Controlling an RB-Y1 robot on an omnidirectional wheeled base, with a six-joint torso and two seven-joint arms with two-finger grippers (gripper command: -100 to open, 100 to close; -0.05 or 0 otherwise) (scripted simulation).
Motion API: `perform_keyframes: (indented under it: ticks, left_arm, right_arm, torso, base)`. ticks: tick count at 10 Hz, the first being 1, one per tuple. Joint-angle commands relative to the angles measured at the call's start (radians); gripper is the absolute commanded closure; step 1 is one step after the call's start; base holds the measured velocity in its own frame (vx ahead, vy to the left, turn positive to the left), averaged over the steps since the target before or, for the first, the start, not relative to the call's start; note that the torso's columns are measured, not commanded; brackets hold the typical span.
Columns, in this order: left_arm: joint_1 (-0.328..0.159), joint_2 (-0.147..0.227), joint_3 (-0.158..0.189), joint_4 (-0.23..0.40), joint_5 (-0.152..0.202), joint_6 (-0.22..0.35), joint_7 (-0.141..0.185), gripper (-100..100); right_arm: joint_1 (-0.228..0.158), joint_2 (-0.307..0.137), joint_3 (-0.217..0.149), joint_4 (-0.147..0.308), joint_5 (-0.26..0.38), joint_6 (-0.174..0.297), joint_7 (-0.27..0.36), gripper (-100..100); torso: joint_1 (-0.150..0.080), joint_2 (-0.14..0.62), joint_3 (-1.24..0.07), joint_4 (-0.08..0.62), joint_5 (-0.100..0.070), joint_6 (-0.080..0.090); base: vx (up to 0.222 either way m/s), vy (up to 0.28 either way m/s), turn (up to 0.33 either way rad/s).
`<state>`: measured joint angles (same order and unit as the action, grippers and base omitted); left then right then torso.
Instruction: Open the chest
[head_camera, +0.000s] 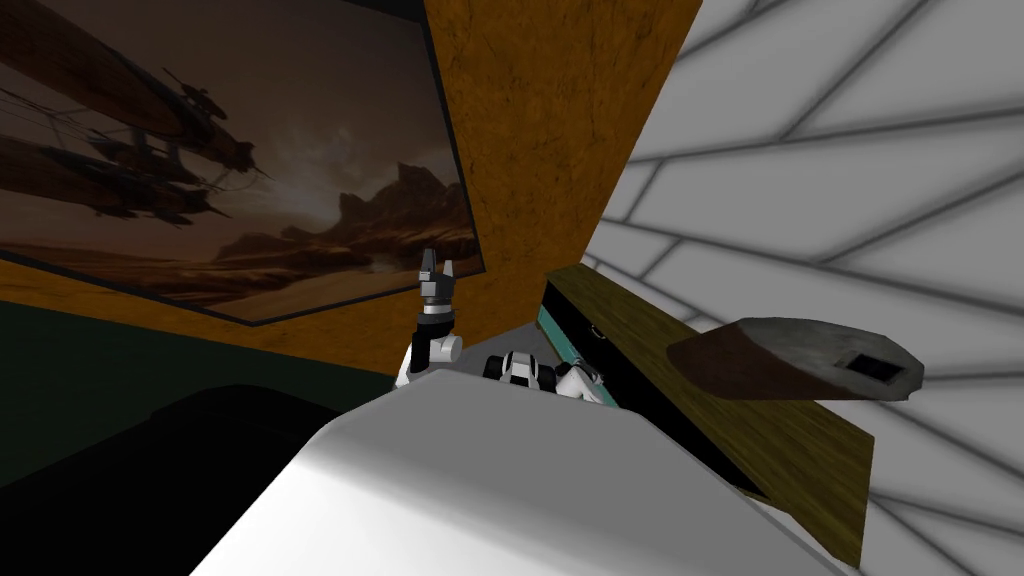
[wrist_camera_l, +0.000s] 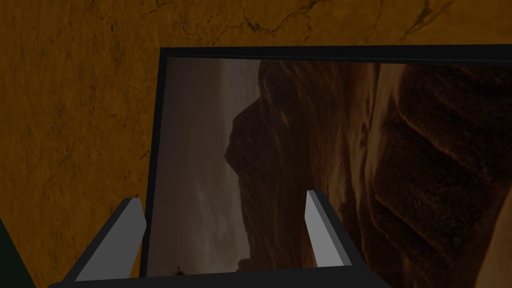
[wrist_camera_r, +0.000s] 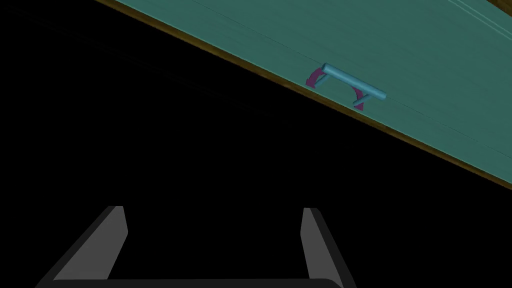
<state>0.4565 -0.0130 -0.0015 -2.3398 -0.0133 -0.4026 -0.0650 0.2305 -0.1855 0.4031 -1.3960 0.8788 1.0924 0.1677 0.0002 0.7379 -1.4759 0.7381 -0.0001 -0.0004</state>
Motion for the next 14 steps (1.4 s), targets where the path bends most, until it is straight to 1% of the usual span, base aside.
perform_keyframes:
  ticks: [1, 2, 3, 4, 5, 6, 7, 8, 9, 10, 11, 12, 13, 14]
  left_arm:
    - [0.0, 0.0, 0.0, 0.0, 0.0, 0.0, 0.0, 0]
    - [0.0, 0.0, 0.0, 0.0, 0.0, 0.0, 0.0, 0]
    - [0.0, 0.0, 0.0, 0.0, 0.0, 0.0, 0.0, 0]
    - [0.0, 0.0, 0.0, 0.0, 0.0, 0.0, 0.0, 0]
    - [0.0, 0.0, 0.0, 0.0, 0.0, 0.0, 0.0, 0]
    - [0.0, 0.0, 0.0, 0.0, 0.0, 0.0, 0.0, 0]
    - [0.0, 0.0, 0.0, 0.0, 0.0, 0.0, 0.0, 0]
    - [0.0, 0.0, 0.0, 0.0, 0.0, 0.0, 0.0, 0]
    - [0.0, 0.0, 0.0, 0.0, 0.0, 0.0, 0.0, 0]
    - [0.0, 0.0, 0.0, 0.0, 0.0, 0.0, 0.0, 0]
    - [0.0, 0.0, 0.0, 0.0, 0.0, 0.0, 0.0, 0]
    - [0.0, 0.0, 0.0, 0.0, 0.0, 0.0, 0.0, 0]
    - [0.0, 0.0, 0.0, 0.0, 0.0, 0.0, 0.0, 0]
    - [0.0, 0.0, 0.0, 0.0, 0.0, 0.0, 0.0, 0]
  right_arm:
    - [-0.016, -0.003, 0.031, 0.073, 0.061, 0.073, 0.001, -100]
    - [-0.016, -0.003, 0.031, 0.095, 0.066, 0.097, 0.001, -100]
    - [-0.028, -0.003, 0.052, 0.122, 0.11, 0.131, 0.003, -100]
    - [-0.028, -0.003, 0.052, 0.152, 0.111, 0.151, 0.003, -100]
    - [-0.039, -0.002, 0.072, 0.187, 0.154, 0.182, 0.004, -100]
    - [-0.039, -0.002, 0.072, 0.209, 0.155, 0.204, 0.004, -100]
    - [-0.051, 0.0, 0.092, 0.246, 0.197, 0.235, 0.005, -100]
    - [-0.051, 0.0, 0.092, 0.265, 0.197, 0.254, 0.005, -100]
    - [-0.061, 0.001, 0.112, 0.313, 0.239, 0.285, 0.006, -100]
    - [-0.061, 0.001, 0.112, 0.319, 0.239, 0.303, 0.006, -100]
    - [-0.071, 0.001, 0.13, 0.346, 0.279, 0.342, 0.007, -100]
    - [-0.071, 0.001, 0.13, 0.371, 0.279, 0.349, 0.007, -100]
    - [-0.081, 0.001, 0.148, 0.402, 0.317, 0.39, 0.007, -100]
    - [-0.081, 0.001, 0.148, 0.421, 0.317, 0.392, 0.007, -100]
  torso:
    - [0.0, 0.0, 0.0, 0.0, 0.0, 0.001]
    - [0.001, 0.0, 0.0, 0.0, 0.0, 0.0]
    - [0.0, 0.0, 0.0, 0.0, 0.0, 0.001]
    - [0.0, 0.0, 0.0, 0.0, 0.0, 0.0]
    - [0.0, 0.0, 0.0, 0.0, 0.0, 0.001]
    - [0.0, 0.0, 0.0, 0.0, 0.0, 0.0]
    - [-0.001, 0.0, 0.0, 0.0, 0.0, 0.001]
    - [0.0, 0.0, 0.0, 0.0, 0.0, 0.0]
    - [0.0, 0.0, 0.0, 0.0, 0.0, 0.001]
    - [0.0, 0.0, 0.0, 0.0, 0.0, 0.0]
    - [-0.001, 0.001, 0.0, 0.0, 0.0, 0.001]
    - [-0.001, 0.0, 0.0, 0.0, 0.0, 0.0]
    - [0.0, 0.001, 0.0, 0.0, 0.0, 0.001]
    - [0.0, 0.0, 0.0, 0.0, 0.0, 0.0]
  base:
    - [0.044, 0.039, 0.086]
    - [0.045, 0.035, 0.043]
    - [0.05, 0.038, 0.072]
    - [0.049, 0.037, 0.044]
    - [0.061, 0.037, 0.062]
    - [0.055, 0.028, 0.047]
    - [0.057, 0.037, 0.074]
    - [0.055, 0.031, 0.031]
    - [0.058, 0.039, 0.063]
    - [0.05, 0.028, 0.028]
    - [0.051, 0.027, 0.058]
    - [0.045, 0.028, 0.026]
    - [0.047, 0.04, 0.042]
    - [0.047, 0.03, 0.025]
